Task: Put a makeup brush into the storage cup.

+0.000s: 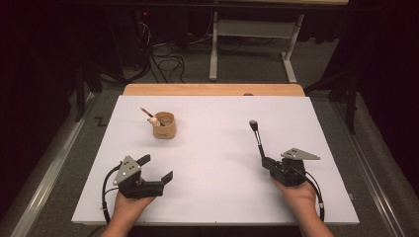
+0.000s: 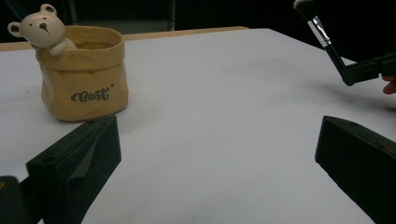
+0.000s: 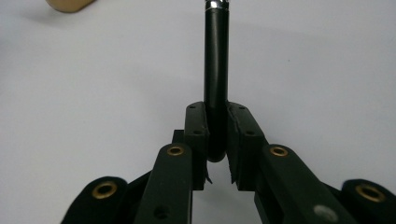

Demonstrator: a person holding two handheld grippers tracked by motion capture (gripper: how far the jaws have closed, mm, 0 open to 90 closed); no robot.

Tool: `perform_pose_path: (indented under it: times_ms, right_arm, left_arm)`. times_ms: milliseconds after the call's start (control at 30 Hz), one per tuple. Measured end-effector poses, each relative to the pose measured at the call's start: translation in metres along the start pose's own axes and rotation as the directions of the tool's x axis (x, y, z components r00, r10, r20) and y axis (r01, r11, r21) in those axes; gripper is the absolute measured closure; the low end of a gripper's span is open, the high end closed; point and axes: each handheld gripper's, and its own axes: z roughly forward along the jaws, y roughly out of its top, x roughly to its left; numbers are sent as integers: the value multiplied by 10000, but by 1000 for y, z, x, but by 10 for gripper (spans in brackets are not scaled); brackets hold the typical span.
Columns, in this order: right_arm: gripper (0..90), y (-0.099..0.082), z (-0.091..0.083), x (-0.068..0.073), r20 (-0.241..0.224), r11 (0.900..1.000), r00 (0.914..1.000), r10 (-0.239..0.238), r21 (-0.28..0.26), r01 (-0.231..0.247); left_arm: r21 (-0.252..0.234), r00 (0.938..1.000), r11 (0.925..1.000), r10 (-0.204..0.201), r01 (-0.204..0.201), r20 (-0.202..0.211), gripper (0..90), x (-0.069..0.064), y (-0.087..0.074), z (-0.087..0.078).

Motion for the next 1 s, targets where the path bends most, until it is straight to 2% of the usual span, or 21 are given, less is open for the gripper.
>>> perform_pose_path:
  times_ms: [67,233,367,600,633,1000]
  right_arm:
    - [808,0,-1,0,-68,9996,9999,155,-239,-157]
    - [807,-3,-4,1,-82,9977,10000,48,-677,-54]
    - [807,-6,-8,1,-390,9935,9989,251,-1096,-293]
    - [807,-9,-15,-1,-488,9845,9987,145,-1739,-228]
    - [807,-10,-16,0,-492,9831,9985,256,-1800,-341]
    - [807,-13,-21,0,-532,9642,9985,-159,-2653,12]
  left_arm:
    - [-3,10000,10000,-46,46,-27,13,1,0,0]
    - [-9,9998,9999,-152,152,-115,13,3,-1,0]
    - [-1,9997,9998,-200,200,-144,13,3,-2,0]
    - [1,9998,10000,-97,97,-150,13,1,-2,0]
    - [-1,9998,10000,-90,90,-152,13,0,-1,0]
    - [-107,10000,9999,-37,37,-42,13,-1,-2,1]
